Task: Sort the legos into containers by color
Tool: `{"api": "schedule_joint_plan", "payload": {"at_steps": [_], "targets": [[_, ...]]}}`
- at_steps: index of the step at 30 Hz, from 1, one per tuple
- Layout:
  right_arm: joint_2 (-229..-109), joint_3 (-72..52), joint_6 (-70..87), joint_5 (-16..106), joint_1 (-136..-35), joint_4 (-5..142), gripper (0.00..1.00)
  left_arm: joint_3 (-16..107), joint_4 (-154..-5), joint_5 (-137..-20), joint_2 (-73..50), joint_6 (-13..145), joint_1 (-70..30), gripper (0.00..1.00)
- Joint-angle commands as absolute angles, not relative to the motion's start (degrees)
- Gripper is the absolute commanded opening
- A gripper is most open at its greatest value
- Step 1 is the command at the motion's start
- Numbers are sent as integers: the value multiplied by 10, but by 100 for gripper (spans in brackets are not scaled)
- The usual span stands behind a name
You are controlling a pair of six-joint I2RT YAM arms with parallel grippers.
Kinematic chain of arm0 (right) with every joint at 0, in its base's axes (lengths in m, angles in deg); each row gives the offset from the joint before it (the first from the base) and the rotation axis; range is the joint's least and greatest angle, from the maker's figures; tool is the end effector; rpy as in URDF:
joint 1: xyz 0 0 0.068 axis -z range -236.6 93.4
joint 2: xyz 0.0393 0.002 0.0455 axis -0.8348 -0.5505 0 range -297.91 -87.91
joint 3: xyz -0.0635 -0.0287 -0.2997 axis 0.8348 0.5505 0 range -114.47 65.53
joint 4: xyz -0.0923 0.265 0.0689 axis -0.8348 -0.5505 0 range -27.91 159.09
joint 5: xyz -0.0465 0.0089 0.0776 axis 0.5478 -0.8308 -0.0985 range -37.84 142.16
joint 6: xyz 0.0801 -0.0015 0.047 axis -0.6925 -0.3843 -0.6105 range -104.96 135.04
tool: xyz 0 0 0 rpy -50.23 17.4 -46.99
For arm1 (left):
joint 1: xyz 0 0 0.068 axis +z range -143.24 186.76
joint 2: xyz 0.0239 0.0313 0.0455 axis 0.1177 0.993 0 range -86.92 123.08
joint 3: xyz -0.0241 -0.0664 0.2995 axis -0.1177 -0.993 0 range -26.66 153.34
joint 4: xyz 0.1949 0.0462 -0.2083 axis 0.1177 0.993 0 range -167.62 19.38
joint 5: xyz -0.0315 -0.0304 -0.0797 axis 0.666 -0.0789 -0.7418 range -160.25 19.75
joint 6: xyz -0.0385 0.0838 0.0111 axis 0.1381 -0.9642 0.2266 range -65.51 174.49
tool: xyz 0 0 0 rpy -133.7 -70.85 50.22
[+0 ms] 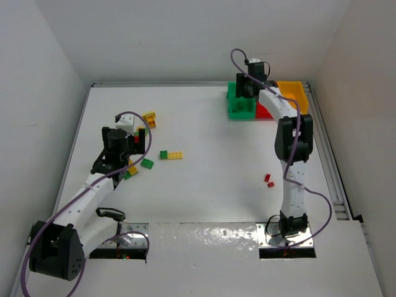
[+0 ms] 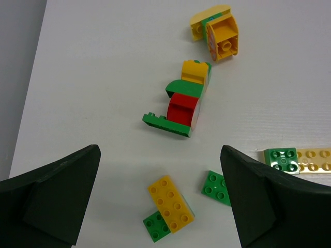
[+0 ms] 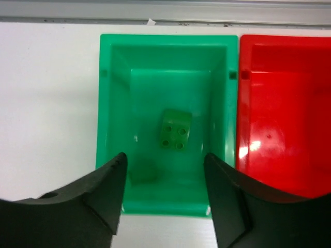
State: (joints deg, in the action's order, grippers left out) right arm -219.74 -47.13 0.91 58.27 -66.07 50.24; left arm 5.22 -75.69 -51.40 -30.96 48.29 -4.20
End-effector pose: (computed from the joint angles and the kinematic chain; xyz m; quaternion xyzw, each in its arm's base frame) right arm 0.6154 0.0937 0.2068 0.0598 0.8959 0.0426 0.4382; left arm 0.2649 -0.0237 0.2378 0.0390 0.8402 0.1171 0.5280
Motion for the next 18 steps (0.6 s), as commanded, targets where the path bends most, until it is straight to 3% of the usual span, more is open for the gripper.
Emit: {"api": "schedule_joint_plan", "payload": {"at_steps": [1,3,5,10,18], "targets": [[-2078,-431,1,615,-657,481,59,68,-789,-518,-312,479,-48,100],[-2025,-371,-30,636,-653,455,45,66,-794,-517,-315,481,-48,100],[-1934,-254,-67,663,-636,433,42,58,-804,-518,-322,482,-49,100],[-1742,27,-149,681,-548,412,62,35,-823,-521,-342,479,-48,100],[-1674,174,-156,719,-495,352,69,4,-874,-535,-338,478,-48,100]]}}
